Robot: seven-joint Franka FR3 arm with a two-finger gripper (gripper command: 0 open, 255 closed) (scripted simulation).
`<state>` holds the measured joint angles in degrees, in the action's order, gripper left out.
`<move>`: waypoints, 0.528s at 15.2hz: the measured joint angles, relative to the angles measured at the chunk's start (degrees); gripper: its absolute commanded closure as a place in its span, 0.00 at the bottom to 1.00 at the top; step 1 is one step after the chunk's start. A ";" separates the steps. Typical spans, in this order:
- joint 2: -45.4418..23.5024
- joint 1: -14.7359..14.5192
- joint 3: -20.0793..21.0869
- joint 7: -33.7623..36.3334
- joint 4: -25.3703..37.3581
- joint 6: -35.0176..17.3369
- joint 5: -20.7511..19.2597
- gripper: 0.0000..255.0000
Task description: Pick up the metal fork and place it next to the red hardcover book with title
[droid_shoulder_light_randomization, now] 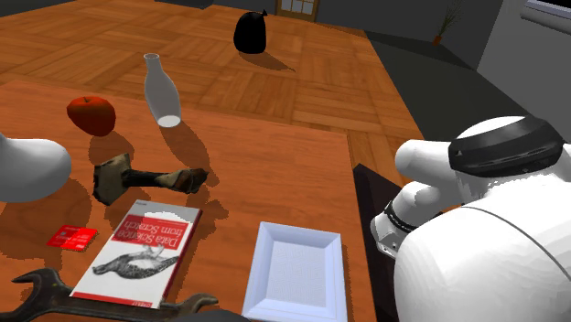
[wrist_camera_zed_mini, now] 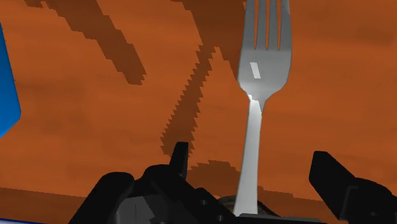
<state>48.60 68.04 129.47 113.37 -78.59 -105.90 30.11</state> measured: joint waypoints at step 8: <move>-1.50 0.68 -0.92 1.10 4.62 5.30 -1.34 0.00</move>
<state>47.11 68.72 128.55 114.47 -73.96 -100.61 28.76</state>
